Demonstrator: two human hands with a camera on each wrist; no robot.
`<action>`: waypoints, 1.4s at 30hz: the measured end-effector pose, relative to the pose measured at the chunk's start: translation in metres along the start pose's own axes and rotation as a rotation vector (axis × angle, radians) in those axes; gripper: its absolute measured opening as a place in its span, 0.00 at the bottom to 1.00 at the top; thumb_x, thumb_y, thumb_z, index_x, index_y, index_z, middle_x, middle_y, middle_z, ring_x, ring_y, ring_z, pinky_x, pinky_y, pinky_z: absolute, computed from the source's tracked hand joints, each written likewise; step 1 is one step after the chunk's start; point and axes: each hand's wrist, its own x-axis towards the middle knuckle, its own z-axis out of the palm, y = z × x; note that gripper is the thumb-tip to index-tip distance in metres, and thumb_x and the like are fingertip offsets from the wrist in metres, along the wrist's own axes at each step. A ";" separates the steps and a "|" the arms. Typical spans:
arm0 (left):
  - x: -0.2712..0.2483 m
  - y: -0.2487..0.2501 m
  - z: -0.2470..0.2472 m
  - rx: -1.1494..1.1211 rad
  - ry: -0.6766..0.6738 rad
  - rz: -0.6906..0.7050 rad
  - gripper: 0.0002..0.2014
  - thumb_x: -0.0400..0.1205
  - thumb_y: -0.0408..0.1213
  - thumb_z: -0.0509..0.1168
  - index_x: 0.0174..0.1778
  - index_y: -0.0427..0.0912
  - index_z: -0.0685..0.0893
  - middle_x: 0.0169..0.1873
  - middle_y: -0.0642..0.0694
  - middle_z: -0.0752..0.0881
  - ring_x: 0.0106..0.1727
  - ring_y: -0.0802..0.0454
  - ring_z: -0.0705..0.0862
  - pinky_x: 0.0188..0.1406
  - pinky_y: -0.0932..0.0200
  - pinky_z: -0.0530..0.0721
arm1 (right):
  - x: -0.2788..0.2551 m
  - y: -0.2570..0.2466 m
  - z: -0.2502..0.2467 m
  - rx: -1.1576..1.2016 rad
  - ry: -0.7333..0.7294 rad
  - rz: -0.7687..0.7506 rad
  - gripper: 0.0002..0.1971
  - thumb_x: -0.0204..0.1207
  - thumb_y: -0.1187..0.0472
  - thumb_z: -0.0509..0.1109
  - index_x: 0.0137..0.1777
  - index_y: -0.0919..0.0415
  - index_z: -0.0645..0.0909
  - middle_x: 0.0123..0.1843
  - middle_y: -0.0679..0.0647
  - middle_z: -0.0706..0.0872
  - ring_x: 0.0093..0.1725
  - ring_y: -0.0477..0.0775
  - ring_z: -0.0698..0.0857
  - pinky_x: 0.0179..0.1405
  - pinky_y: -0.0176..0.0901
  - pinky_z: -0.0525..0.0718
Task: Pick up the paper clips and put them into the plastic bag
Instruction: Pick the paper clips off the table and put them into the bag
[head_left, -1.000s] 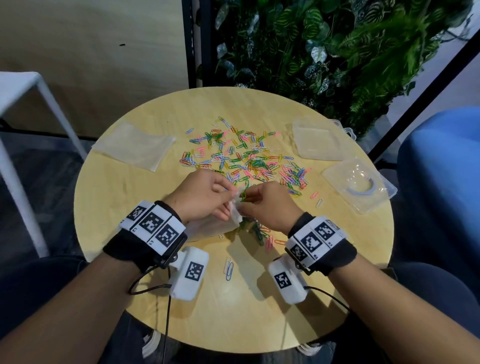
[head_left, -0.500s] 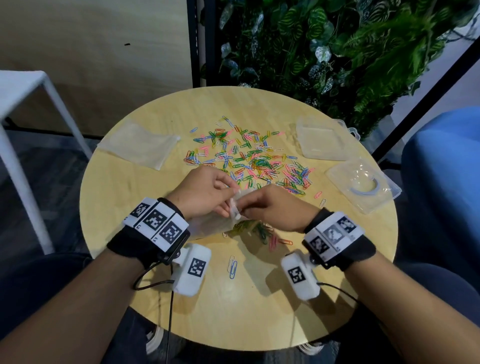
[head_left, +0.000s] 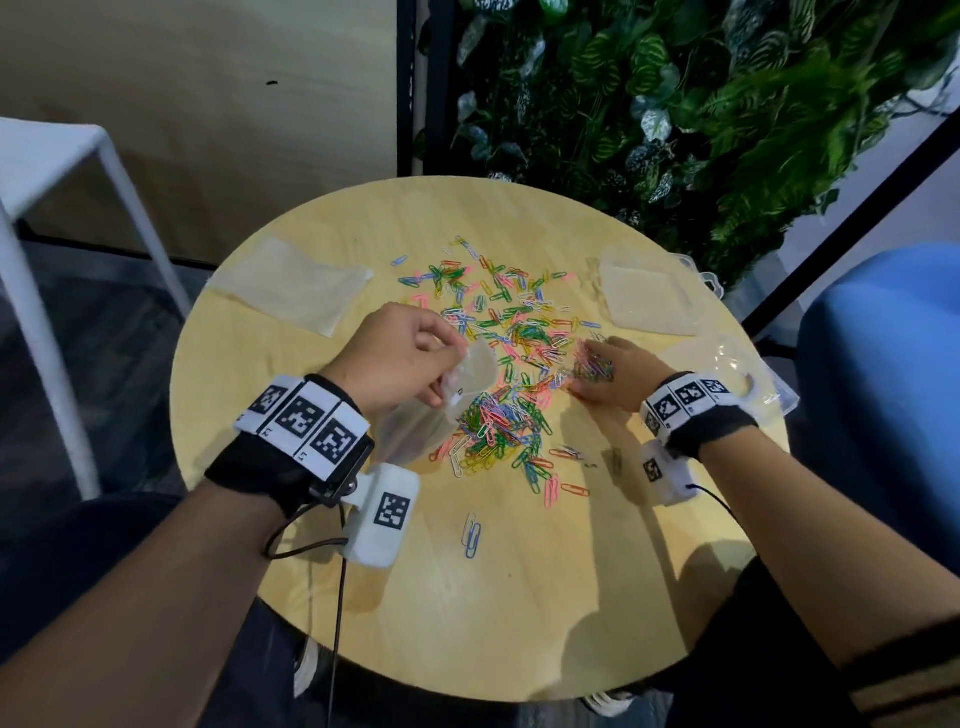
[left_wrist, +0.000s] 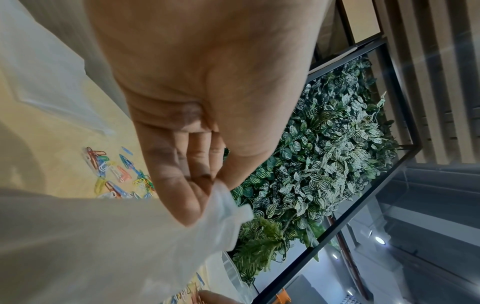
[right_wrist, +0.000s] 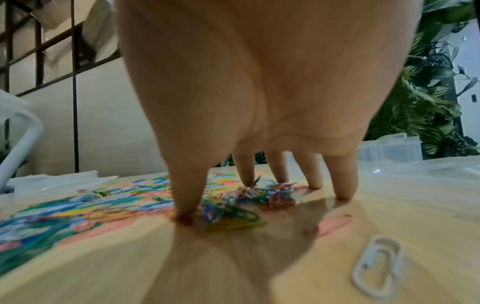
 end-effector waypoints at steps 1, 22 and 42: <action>0.000 0.001 -0.001 -0.001 0.003 0.000 0.02 0.83 0.29 0.70 0.46 0.36 0.88 0.25 0.44 0.89 0.21 0.54 0.85 0.23 0.60 0.87 | -0.001 0.000 0.002 -0.028 0.025 -0.010 0.38 0.76 0.38 0.67 0.82 0.55 0.63 0.80 0.61 0.68 0.76 0.64 0.71 0.74 0.52 0.70; 0.006 -0.007 0.013 0.095 -0.018 -0.020 0.04 0.84 0.32 0.70 0.48 0.37 0.90 0.31 0.36 0.91 0.29 0.42 0.89 0.36 0.49 0.92 | -0.055 -0.027 -0.034 1.740 0.008 0.037 0.09 0.77 0.70 0.70 0.55 0.73 0.85 0.52 0.61 0.90 0.55 0.59 0.89 0.58 0.43 0.87; 0.008 -0.013 0.042 0.126 -0.005 0.021 0.07 0.85 0.35 0.70 0.51 0.37 0.92 0.31 0.39 0.92 0.31 0.41 0.93 0.40 0.43 0.94 | -0.081 -0.103 -0.017 1.418 -0.343 -0.142 0.10 0.80 0.76 0.63 0.59 0.75 0.79 0.47 0.60 0.86 0.47 0.52 0.86 0.57 0.39 0.86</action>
